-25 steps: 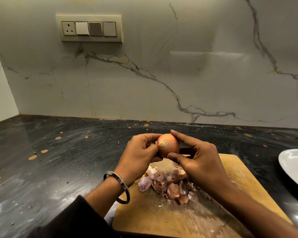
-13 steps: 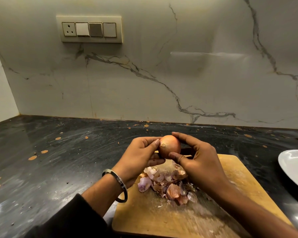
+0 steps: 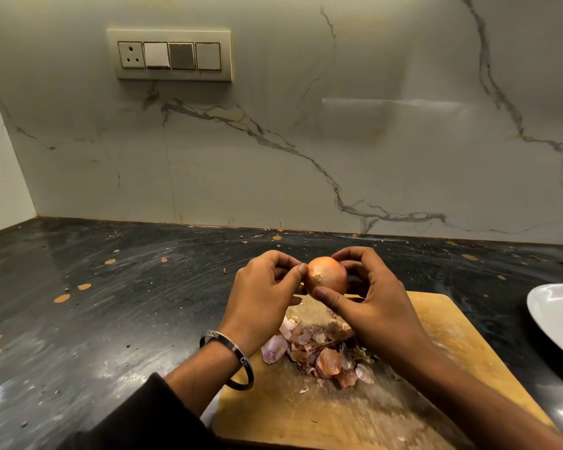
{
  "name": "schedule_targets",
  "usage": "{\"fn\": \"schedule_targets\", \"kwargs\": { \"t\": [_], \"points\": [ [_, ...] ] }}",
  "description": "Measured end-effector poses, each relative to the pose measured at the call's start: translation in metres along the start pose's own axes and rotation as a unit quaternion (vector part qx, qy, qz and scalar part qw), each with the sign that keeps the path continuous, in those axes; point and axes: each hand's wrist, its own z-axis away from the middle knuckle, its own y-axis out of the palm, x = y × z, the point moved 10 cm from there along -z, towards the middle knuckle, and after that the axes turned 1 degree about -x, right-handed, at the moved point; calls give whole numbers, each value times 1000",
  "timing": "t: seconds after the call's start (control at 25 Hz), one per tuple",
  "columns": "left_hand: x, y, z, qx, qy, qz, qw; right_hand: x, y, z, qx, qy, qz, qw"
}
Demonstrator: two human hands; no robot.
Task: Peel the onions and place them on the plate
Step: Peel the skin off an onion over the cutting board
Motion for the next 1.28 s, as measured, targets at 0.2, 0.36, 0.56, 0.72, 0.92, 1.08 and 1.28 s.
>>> {"fn": "schedule_targets", "kwargs": {
  "t": [0.2, 0.36, 0.56, 0.72, 0.92, 1.08, 1.28],
  "points": [
    [4, -5, -2, -21, -8, -4, 1000, 0, 3, 0, 3, 13, -58, 998],
    [6, -11, -3, -34, -17, 25, 999, -3, 4, 1, 12, 33, -103, 994],
    [-10, -11, -3, -26, 47, -16, 998, -10, 2, -2, 12, 59, -129, 990],
    [-31, 0, 2, 36, 118, 45, 991, -12, 7, -2, 41, 72, -179, 980],
    [-26, 0, 2, 41, 96, 97, 990, -14, 14, -3, 74, 89, -226, 967],
    [-24, -2, 1, 30, 87, 118, 989, -11, 16, -2, 87, 86, -240, 963],
    [-18, -4, 1, 22, 69, 122, 990, -8, 18, -1, 92, 78, -233, 965]
  ]
}}
